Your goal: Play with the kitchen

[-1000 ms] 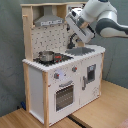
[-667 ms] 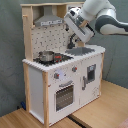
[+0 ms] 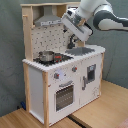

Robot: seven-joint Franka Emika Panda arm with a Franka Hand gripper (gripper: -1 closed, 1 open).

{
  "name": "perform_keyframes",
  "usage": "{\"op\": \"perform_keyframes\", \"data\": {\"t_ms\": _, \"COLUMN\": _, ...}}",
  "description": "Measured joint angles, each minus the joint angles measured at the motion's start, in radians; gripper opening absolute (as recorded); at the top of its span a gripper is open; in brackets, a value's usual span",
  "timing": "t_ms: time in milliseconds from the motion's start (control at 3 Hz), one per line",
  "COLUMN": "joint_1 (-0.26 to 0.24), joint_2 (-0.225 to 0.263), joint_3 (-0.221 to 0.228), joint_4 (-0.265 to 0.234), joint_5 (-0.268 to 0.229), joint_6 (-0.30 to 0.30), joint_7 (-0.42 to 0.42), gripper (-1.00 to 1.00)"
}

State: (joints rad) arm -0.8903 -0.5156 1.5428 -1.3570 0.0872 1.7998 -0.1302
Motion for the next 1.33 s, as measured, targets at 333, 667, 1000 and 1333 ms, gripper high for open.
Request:
{"op": "perform_keyframes", "data": {"t_ms": 333, "joint_1": -0.070, "joint_2": 0.037, "joint_3": 0.077, "joint_4": 0.025, "joint_5": 0.011, "joint_6": -0.014, "joint_7": 0.000, "gripper": 1.00}}
{"op": "perform_keyframes", "data": {"t_ms": 667, "joint_1": -0.144, "joint_2": 0.059, "joint_3": 0.144, "joint_4": 0.040, "joint_5": 0.026, "joint_6": -0.020, "joint_7": -0.001, "gripper": 1.00}}
{"op": "perform_keyframes", "data": {"t_ms": 1000, "joint_1": -0.240, "joint_2": 0.068, "joint_3": 0.216, "joint_4": 0.052, "joint_5": 0.055, "joint_6": -0.021, "joint_7": -0.003, "gripper": 1.00}}
{"op": "perform_keyframes", "data": {"t_ms": 1333, "joint_1": -0.320, "joint_2": 0.067, "joint_3": 0.270, "joint_4": 0.067, "joint_5": 0.077, "joint_6": -0.025, "joint_7": -0.005, "gripper": 1.00}}
